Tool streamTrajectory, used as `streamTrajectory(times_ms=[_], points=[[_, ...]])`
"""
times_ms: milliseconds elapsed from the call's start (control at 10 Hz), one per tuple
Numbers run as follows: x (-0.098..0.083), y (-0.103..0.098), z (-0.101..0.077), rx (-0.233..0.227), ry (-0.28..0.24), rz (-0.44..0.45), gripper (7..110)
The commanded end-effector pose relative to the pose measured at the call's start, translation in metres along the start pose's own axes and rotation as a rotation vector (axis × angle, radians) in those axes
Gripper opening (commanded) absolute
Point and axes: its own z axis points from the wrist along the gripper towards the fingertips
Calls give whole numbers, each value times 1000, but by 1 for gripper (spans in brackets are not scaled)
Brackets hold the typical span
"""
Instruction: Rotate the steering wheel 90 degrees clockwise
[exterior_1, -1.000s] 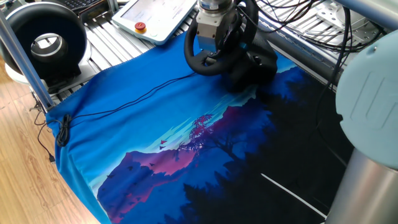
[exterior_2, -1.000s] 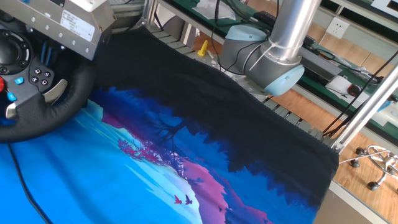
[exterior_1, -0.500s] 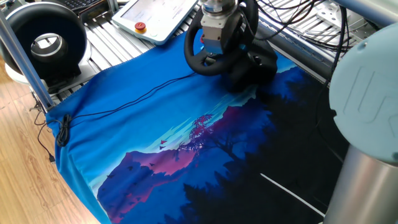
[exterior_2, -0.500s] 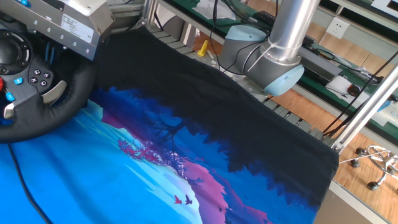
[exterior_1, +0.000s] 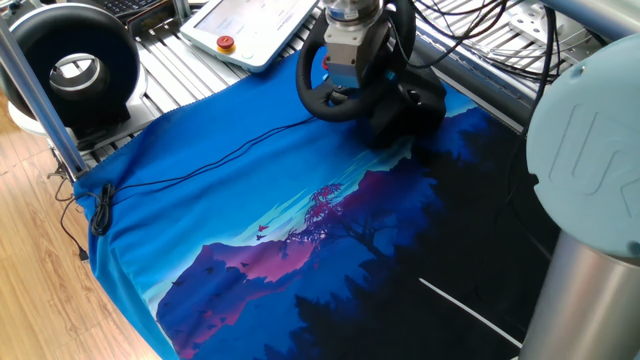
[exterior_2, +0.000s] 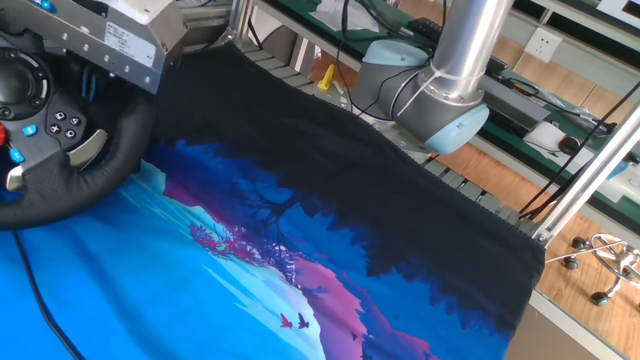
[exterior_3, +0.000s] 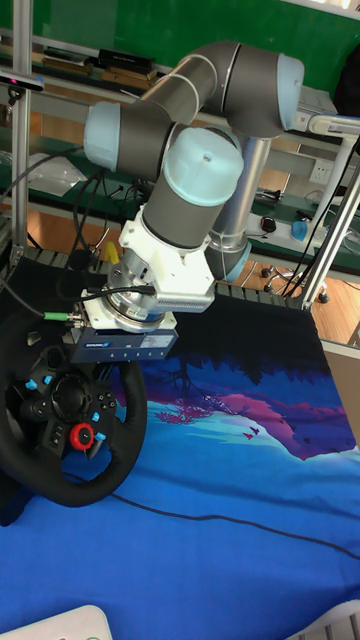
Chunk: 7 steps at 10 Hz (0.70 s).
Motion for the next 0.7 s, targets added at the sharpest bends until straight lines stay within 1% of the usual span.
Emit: streamTrajectory(times_ms=[0, 100, 200, 300, 400, 500, 600], points=[[-26, -3, -4, 16, -102, -18, 7], [-29, -7, -1, 45, -112, -15, 7], [-33, -13, 1, 84, -121, -11, 7], [-31, -10, -1, 87, -116, -1, 7], [-26, -3, -7, 81, -94, 11, 7], [-18, 6, -14, 61, -73, 14, 7], [-10, 16, -23, 20, -55, -3, 7]])
